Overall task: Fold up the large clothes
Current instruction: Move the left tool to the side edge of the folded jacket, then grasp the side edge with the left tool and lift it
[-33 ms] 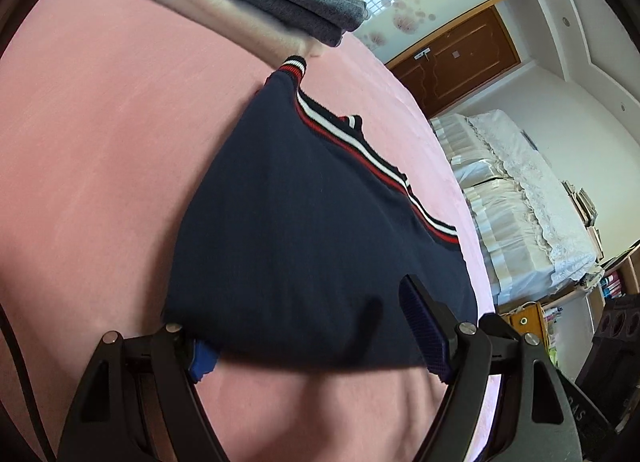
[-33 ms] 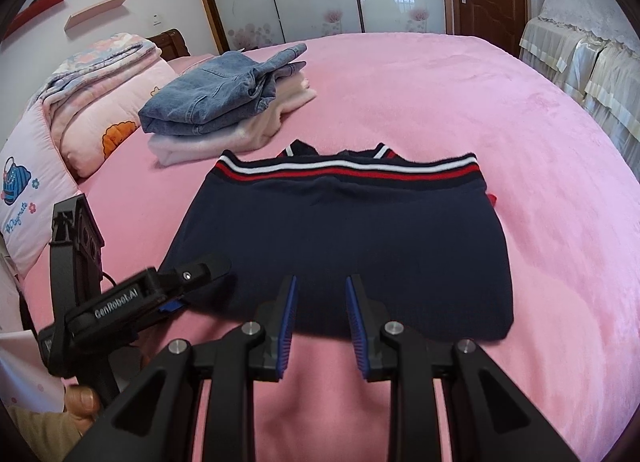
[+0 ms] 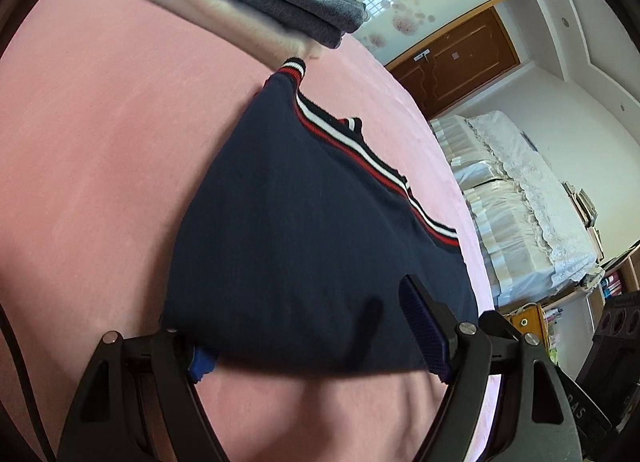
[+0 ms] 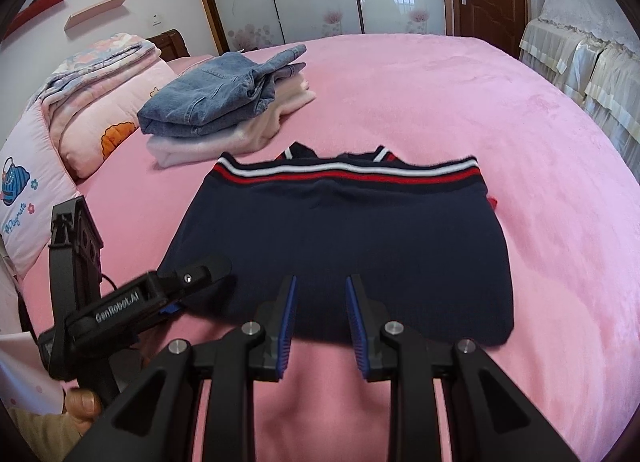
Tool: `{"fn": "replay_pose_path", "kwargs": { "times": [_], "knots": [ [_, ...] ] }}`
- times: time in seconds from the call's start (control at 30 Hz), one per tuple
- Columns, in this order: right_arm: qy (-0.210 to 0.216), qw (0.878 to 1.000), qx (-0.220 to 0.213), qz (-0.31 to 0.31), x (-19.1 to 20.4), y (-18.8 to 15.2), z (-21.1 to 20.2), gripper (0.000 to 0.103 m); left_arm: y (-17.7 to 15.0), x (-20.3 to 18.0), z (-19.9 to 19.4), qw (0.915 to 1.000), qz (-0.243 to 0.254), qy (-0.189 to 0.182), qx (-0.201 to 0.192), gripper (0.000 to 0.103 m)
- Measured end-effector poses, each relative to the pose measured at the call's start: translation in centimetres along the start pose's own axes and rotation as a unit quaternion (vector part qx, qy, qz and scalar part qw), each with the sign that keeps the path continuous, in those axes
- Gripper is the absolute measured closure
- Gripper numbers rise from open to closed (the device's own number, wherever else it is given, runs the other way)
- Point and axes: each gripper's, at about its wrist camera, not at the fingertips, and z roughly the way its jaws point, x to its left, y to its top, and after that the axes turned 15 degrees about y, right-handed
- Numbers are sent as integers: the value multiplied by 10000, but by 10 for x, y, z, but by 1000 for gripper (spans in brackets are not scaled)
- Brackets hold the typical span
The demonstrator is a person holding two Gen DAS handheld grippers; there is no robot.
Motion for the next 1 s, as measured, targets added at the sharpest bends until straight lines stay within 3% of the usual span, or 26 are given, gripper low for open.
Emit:
{"fn": "replay_pose_path", "kwargs": {
  "times": [0.13,0.23,0.27,0.33,0.37,0.4,0.53,0.63,0.77,0.9,1.0],
  "knots": [
    [-153,9997,-28,-209,-3,9,16,78,13,9,0,9996,-237,-75,-95,25],
    [-279,9985,16,-472,0,12,31,78,21,5,-1,9992,-279,183,-237,51],
    [-311,9978,53,-576,1,11,37,79,22,3,-1,9989,-257,267,-270,69],
    [-357,9967,126,-713,2,8,48,85,26,-1,0,9988,-156,367,-299,84],
    [-378,9965,186,-720,0,4,54,89,27,-6,-2,9985,-81,423,-331,86],
    [-451,9962,249,-707,-3,0,60,95,26,-11,-3,9981,33,509,-354,88],
    [-370,9977,347,-455,-21,-12,73,101,21,-49,-22,9922,763,677,-723,89],
    [-157,9991,291,-250,-29,-13,71,102,19,-84,-38,9872,1220,458,-920,89],
    [275,9994,168,112,-44,-12,64,102,18,-126,-42,9819,1640,224,-917,89],
    [910,9932,39,732,-66,-12,42,103,14,-156,-41,9755,2007,229,-873,89],
    [968,9900,-182,1007,-79,-16,12,102,7,-174,-31,9695,2305,362,-745,89]
  ]
}}
